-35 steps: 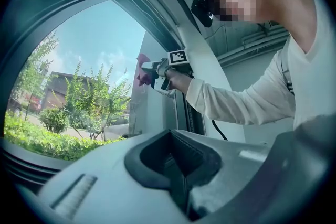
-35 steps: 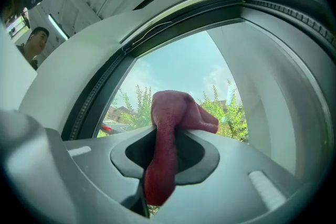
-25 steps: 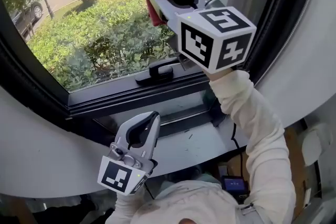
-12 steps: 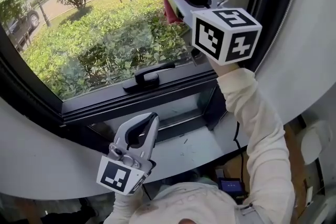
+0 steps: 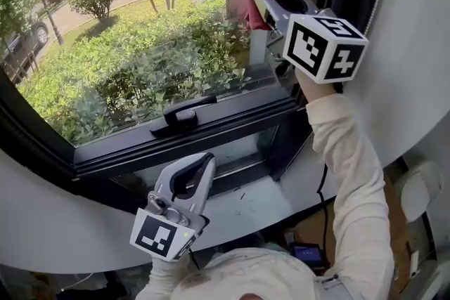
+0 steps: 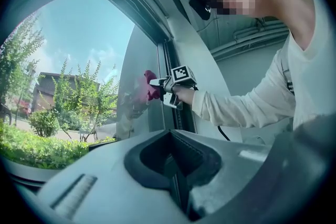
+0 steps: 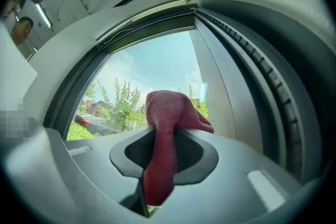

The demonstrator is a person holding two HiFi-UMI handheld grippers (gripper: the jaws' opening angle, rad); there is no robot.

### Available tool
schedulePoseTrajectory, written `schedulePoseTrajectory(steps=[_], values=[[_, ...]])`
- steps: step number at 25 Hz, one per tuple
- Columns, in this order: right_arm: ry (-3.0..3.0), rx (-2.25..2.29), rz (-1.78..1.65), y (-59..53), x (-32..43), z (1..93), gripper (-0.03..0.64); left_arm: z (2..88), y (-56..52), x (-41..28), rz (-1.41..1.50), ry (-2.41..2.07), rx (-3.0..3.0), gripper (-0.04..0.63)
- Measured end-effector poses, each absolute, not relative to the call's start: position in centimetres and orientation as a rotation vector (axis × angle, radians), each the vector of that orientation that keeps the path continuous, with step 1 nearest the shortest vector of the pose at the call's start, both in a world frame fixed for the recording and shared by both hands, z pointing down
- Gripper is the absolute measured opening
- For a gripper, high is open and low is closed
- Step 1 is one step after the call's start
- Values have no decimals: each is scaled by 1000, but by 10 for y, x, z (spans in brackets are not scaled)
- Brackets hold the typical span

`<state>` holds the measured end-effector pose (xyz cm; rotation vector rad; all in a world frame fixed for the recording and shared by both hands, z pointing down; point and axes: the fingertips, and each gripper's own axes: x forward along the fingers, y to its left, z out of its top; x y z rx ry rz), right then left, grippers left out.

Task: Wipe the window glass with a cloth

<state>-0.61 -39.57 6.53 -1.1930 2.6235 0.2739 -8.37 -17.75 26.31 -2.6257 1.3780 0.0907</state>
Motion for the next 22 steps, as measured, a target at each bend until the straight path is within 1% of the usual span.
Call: schedulePoseTrajectory(steps=[10, 22], values=[[2570, -1234, 234, -406, 25, 85, 107, 266, -188, -70, 61, 1356, -2645, 0], [2564, -1223, 159, -401, 10, 120, 103, 277, -190, -74, 39, 1362, -2668, 0]])
